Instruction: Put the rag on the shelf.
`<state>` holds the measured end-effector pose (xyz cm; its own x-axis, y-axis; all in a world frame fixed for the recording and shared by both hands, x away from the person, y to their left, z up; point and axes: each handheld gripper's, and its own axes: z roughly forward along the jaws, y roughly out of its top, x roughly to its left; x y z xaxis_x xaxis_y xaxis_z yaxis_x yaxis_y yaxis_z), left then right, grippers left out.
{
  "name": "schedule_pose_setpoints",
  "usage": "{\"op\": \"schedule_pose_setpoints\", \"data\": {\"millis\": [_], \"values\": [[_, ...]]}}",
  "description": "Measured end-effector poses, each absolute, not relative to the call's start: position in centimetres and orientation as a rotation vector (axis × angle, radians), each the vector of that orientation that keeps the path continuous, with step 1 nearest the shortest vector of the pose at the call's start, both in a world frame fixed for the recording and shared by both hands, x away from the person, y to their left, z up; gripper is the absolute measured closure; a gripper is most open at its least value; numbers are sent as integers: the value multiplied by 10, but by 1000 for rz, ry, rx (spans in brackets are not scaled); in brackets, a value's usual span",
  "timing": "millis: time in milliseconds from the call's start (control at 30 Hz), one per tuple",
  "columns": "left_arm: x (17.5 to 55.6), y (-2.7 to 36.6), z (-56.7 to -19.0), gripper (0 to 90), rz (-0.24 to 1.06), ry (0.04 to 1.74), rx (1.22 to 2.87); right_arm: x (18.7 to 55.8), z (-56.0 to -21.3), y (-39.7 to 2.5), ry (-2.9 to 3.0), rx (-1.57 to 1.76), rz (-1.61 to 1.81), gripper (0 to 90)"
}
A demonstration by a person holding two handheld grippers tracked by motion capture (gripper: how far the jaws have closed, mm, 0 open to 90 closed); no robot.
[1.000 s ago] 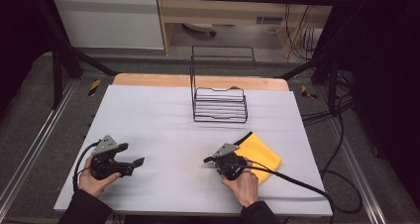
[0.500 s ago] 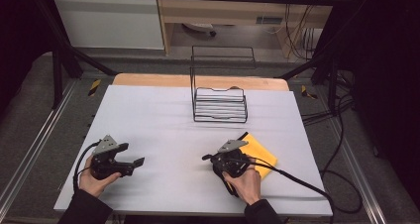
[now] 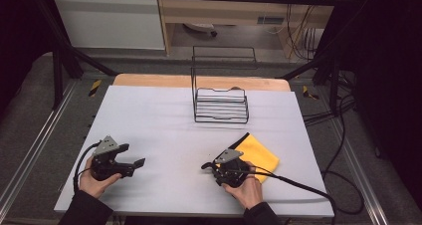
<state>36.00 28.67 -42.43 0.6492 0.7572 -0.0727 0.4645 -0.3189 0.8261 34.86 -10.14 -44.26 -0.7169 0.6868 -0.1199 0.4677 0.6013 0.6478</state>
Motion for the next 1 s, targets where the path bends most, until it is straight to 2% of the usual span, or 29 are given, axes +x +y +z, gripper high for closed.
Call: {"op": "schedule_pose_setpoints", "data": {"millis": [67, 100, 167, 233, 300, 367, 633, 767, 1000], "values": [[360, 287, -424, 129, 414, 956, 1975, 348, -445, -102, 2464, 917, 829, 493], [360, 287, -424, 129, 413, 955, 1974, 349, -444, -103, 2464, 902, 815, 561], [360, 287, -424, 129, 413, 955, 1973, 350, -444, -104, 2467, 895, 812, 592], [360, 288, -424, 129, 414, 955, 1973, 352, -444, -105, 2460, 872, 790, 703], [359, 287, -424, 129, 414, 956, 1968, 352, -444, -105, 2446, 877, 776, 778], [359, 287, -424, 129, 416, 956, 1967, 354, -442, -106, 2447, 924, 791, 800], [361, 288, -424, 133, 414, 958, 1972, 357, -430, -110, 2426, 951, 981, 816], [361, 287, -424, 133, 413, 959, 1965, 349, -426, -93, 2534, 835, 1185, 812], [360, 287, -424, 133, 410, 958, 1965, 337, -434, -76, 2687, 669, 1239, 781]]}}
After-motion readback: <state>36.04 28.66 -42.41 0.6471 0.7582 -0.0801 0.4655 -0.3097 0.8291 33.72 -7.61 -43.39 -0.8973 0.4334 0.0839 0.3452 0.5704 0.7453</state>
